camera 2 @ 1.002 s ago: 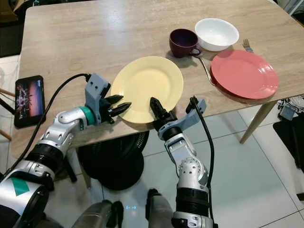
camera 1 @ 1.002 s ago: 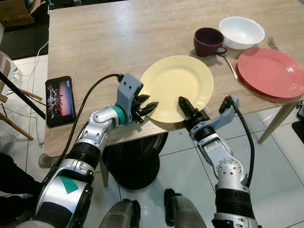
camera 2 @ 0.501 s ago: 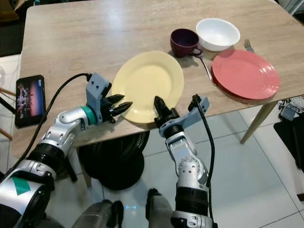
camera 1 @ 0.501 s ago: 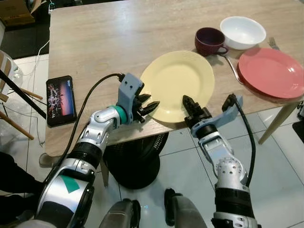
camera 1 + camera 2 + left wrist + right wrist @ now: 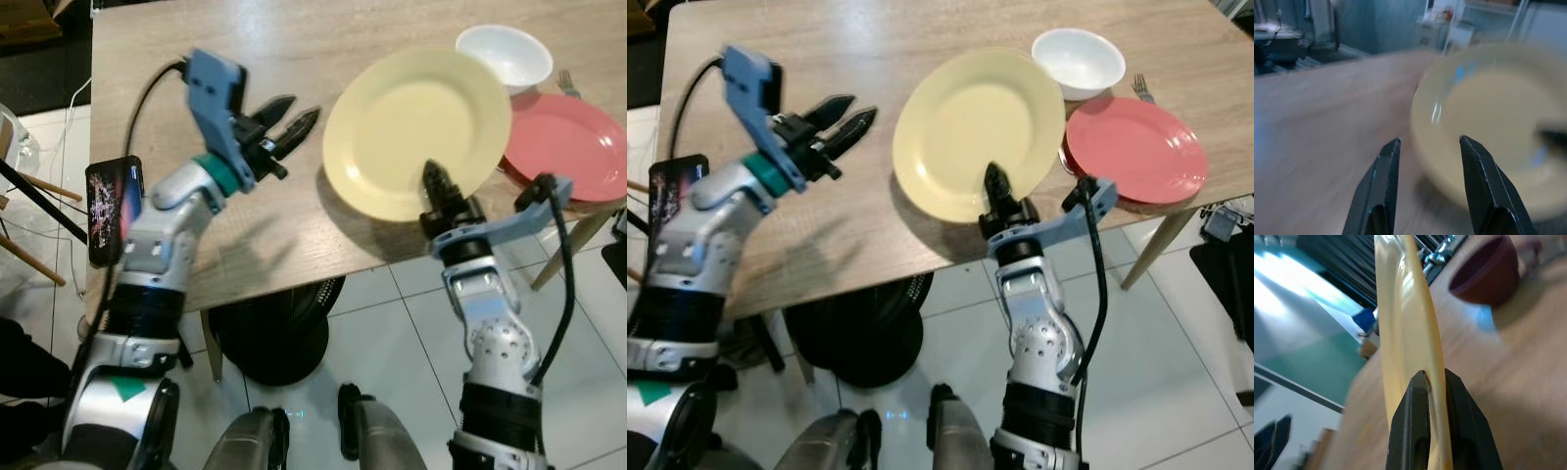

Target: Setting the table

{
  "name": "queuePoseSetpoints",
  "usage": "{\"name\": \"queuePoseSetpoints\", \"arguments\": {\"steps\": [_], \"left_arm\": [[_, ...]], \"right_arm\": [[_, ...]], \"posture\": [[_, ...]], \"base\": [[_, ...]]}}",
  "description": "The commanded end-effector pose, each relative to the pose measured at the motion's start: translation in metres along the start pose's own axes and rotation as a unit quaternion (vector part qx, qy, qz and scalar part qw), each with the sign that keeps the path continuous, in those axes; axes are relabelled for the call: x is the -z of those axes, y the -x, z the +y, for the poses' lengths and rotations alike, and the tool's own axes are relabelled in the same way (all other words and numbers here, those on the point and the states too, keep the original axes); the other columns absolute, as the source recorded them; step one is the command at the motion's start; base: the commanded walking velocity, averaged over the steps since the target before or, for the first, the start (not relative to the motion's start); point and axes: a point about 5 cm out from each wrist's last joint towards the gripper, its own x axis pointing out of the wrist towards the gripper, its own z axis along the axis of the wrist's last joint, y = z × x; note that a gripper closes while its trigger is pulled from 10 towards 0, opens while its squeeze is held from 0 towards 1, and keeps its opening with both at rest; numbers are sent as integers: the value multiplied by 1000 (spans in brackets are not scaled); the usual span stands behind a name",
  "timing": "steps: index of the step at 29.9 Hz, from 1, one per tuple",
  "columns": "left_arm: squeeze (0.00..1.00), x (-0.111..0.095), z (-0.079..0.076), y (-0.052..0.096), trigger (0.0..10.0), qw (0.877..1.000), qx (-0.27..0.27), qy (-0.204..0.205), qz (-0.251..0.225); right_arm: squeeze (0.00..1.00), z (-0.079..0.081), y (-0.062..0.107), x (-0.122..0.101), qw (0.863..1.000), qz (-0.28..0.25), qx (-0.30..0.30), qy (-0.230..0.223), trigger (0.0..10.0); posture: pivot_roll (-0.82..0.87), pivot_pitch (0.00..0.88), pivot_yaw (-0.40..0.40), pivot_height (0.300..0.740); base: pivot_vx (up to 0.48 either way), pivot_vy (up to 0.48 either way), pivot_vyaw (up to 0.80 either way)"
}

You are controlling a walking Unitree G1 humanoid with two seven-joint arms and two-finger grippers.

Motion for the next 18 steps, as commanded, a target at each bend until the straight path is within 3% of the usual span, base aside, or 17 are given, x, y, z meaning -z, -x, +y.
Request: {"name": "queuePoseSetpoints", "arguments": {"steps": [1,2,4,8,14,18], "left_arm": [[0,9,2,13,10000,999,-19,-12,26],[0,9,2,13,10000,999,-19,-12,26],[0,14,4,23,10000,998,-38,-17,41],[0,14,5,36,10000,995,-81,-21,55],[0,19,2,36,10000,991,-113,-40,52],[0,29,-4,28,10000,989,-131,-52,45]], "right_arm": [[0,11,-2,-7,997,-12,-12,75,10000],[0,11,-2,-7,997,-12,-12,75,10000],[0,15,-3,-8,990,-12,-17,137,10000],[0,17,1,0,986,-2,-18,164,10000],[0,17,6,10,979,13,-20,200,10000],[0,16,7,21,967,27,-34,251,10000]], "posture": [[22,87,60,740],[22,87,60,740],[37,74,51,740],[46,54,38,740],[46,44,18,740],[43,0,-34,740]], "base": [[0,0,0],[0,0,0],[0,0,0],[0,0,0],[0,0,0],[0,0,0]]}}
